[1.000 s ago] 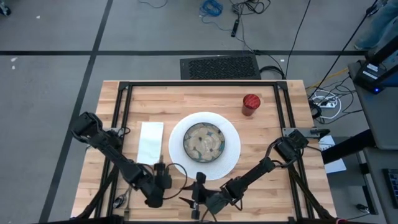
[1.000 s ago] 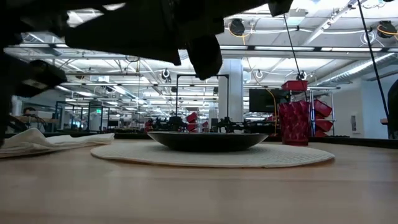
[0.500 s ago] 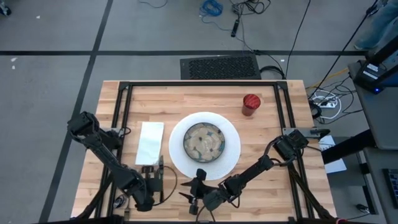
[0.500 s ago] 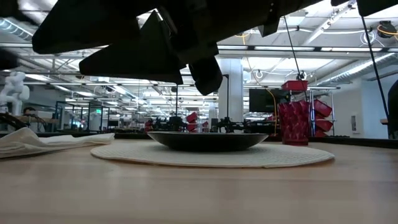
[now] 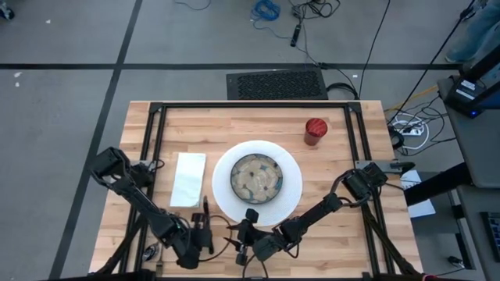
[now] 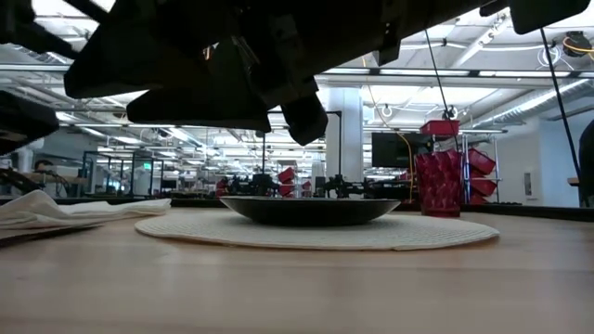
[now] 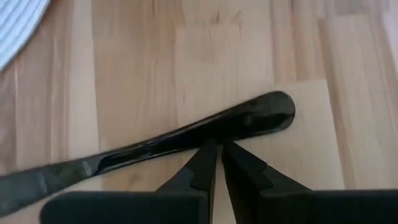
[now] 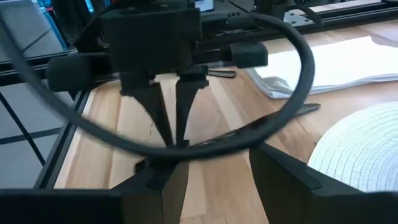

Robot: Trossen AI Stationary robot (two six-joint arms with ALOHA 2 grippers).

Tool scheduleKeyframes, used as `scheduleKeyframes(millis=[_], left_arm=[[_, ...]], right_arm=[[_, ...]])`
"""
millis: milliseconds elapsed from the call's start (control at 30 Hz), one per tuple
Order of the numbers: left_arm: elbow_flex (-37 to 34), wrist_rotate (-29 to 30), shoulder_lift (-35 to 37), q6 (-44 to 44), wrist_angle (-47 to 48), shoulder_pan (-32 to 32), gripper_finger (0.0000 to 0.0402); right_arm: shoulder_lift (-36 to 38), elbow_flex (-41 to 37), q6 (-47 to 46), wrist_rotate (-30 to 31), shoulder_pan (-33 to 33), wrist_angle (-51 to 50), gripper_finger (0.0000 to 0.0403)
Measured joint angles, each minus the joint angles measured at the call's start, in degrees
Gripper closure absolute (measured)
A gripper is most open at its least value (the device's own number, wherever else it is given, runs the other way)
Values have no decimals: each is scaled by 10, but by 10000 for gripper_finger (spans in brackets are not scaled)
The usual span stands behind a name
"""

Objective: Set table place
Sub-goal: Put the black knife to the right of the white placemat

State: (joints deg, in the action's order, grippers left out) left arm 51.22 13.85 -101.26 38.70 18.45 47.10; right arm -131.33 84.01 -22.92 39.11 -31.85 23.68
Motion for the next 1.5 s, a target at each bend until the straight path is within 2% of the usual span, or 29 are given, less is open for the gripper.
scheduleKeyframes(millis=[133,233,333,533,700,967,1167,1300,1500], left_arm=[[-1,8,-9,-47,-52,-24,384],[7,40,-10,-80,-76,-42,384],[25,58,-10,-112,-79,-53,384],[64,48,1,-141,-43,-56,384],[92,53,34,-131,57,-46,384],[92,166,64,-56,234,-42,384],[53,177,61,-25,203,-62,384],[20,159,61,-14,160,-69,384],[0,130,61,-15,116,-70,384]], right_arm=[[0,0,-1,-1,3,-5,248],[0,0,-8,-2,3,-16,248],[0,0,-25,-2,3,-34,248],[0,0,-53,0,3,-73,248],[0,0,-67,9,4,-98,248],[-20,0,-54,27,4,-89,248],[-56,1,-51,14,4,-72,248],[-59,2,-49,15,3,-75,248],[-39,2,-59,-1,-12,-147,248]])
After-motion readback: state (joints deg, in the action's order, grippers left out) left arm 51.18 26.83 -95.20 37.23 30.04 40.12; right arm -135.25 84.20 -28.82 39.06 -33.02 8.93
